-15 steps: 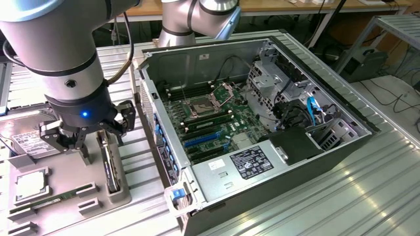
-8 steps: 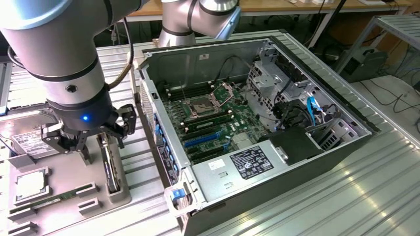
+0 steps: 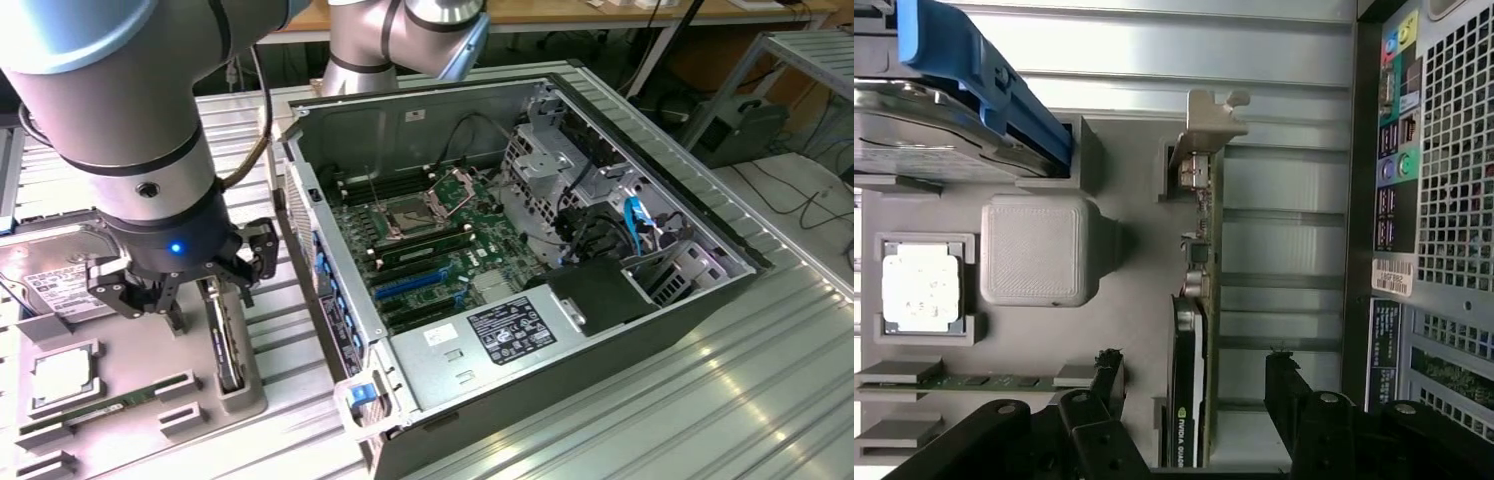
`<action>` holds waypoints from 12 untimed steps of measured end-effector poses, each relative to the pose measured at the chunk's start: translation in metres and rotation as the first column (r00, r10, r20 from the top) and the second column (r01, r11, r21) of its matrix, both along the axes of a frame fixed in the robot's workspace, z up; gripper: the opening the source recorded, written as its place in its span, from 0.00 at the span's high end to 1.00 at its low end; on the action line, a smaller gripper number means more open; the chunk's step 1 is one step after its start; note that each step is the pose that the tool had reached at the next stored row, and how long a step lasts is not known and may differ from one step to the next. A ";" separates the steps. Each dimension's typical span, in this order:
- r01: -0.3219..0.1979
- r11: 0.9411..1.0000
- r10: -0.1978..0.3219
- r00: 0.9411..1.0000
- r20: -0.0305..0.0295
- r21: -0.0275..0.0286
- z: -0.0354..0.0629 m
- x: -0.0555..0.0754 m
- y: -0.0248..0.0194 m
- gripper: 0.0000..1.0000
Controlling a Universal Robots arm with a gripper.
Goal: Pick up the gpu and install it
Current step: 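Pick up the gpu and move the gpu toward the slot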
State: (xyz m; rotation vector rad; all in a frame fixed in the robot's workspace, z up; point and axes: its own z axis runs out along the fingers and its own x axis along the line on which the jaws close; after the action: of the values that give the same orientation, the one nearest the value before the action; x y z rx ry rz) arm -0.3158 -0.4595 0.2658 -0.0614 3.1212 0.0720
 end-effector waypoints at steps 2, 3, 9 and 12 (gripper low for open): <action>0.000 1.000 0.000 1.000 0.000 0.000 -0.0014 0.000 -0.0006 0.32; 0.000 1.000 0.000 1.000 0.000 0.000 -0.0020 0.000 -0.0009 0.32; 0.000 1.000 0.000 1.000 0.000 0.000 -0.0081 0.000 -0.0024 0.32; 0.000 1.000 0.000 1.000 0.000 0.000 -0.0102 0.000 -0.0026 0.32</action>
State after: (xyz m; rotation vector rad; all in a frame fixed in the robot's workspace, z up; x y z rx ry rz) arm -0.3158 -0.4621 0.2556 -0.0611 3.1211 0.0721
